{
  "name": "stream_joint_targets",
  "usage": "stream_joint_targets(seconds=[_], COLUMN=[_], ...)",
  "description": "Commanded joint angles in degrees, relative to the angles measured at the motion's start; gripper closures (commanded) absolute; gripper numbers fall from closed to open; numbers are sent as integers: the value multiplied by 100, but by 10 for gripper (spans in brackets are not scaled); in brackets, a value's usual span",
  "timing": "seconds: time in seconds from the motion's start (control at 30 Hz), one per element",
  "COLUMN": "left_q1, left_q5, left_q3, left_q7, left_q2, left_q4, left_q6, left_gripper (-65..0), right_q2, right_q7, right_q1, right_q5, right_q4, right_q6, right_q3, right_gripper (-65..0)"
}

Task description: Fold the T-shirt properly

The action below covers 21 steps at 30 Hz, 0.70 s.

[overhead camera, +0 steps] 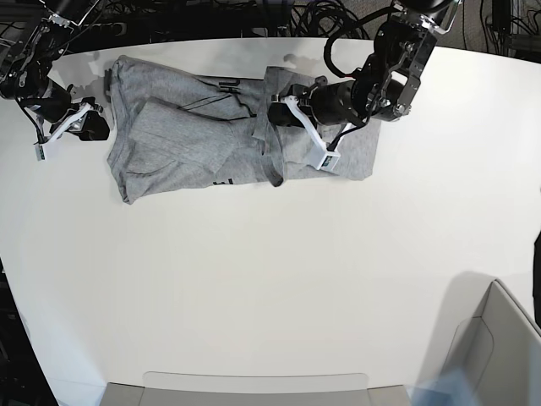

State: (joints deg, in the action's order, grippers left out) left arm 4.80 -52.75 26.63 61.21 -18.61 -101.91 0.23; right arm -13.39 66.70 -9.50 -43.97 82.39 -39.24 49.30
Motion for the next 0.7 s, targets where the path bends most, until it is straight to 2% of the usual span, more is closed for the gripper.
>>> stream_joint_targets(seconds=[0.0,0.3,0.47,0.67], left_q1=[-53,-45,61,70], left_q5=[-101,-74,-74,-74], left_q3=[-4,-4,-4,-4], left_q7=[-68,-68,-68,-68], left_q2=[-16,-16,-16,-16], left_q4=[-73,-73,-73,-73], left_q6=[-36,-27,-19,-10], left_gripper=[-68,-68,-68,-68], right_q2=[-72,315,482,499], right_q7=[-72,-72,-221,-450], right_q1=[49,13,119,-145], right_q5=[-188,-645,-557,-338], right_q4=[64,-296,-727,-560], right_q6=[-76,-76,-76,-76], right_q3=[15,-547,-530,-495], right_gripper=[-195,-195,-194,-192])
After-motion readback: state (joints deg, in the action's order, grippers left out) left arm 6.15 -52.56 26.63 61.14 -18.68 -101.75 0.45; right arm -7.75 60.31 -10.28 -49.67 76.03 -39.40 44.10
